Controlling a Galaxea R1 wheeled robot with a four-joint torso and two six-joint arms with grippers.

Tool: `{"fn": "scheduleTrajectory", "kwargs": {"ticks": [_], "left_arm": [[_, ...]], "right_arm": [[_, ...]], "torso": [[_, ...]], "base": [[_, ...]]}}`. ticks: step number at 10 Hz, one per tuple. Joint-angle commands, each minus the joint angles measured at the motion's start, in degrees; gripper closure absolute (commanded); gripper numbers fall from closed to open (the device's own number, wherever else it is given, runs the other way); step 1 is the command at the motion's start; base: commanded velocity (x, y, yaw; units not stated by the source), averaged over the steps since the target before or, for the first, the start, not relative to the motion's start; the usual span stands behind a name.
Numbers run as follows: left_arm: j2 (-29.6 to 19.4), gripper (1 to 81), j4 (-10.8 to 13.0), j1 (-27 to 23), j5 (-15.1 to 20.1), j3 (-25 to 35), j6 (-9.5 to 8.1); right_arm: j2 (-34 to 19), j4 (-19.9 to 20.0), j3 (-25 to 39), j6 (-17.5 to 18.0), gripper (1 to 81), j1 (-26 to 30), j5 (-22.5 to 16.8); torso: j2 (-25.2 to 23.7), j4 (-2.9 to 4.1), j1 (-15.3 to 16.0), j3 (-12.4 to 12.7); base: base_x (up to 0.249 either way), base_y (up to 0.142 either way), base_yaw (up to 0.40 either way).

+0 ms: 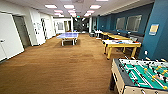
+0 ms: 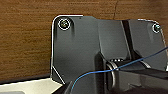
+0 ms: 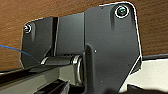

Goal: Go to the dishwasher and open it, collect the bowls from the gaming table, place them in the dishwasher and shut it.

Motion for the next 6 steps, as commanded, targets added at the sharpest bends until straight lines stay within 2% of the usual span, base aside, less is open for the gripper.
{"fn": "scheduleTrajectory", "kwargs": {"ticks": [1, 6], "left_arm": [[-0.5, 1.0, 0.5, -3.1, 3.1, -0.1, 0.25], [0.0, 1.0, 0.4, -3.1, 3.1, -0.1, 0.25]], "right_arm": [[0.3, 0.0, 0.2, 0.0, 1.0, 3.3, -3.3], [0.6, 0.1, 0.6, 0.0, 1.0, 3.2, -3.3]], "torso": [[0.0, 0.0, 0.0, 0.0], [0.0, 0.0, 0.0, 0.0]], "base": [[0.176, 0.0, 0.0], [0.183, 0.0, 0.0]]}}
